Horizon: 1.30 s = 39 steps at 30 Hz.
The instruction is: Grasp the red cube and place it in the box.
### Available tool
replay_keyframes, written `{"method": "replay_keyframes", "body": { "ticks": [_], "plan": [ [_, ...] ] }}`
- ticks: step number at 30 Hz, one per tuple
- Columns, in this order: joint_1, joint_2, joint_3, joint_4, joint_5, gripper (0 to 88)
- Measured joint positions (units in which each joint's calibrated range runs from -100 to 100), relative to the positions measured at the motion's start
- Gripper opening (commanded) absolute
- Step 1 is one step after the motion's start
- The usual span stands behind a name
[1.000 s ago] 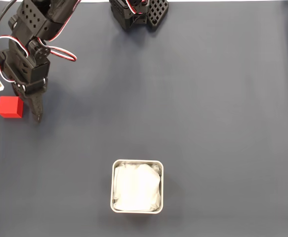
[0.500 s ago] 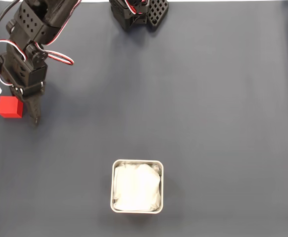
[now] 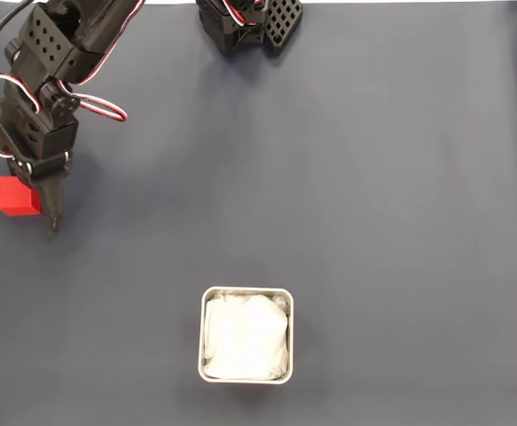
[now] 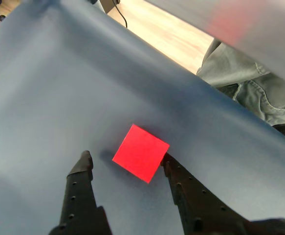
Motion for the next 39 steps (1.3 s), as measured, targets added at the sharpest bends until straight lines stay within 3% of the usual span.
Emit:
{"method": "replay_keyframes", "body": {
  "ticks": [32,39],
  "plan": [
    [-3.7,0.0,-1.5,-0.3,-2.8,32.6],
    [-3.9,0.0,-1.5,-0.3,-2.9,19.4]
  ]
}}
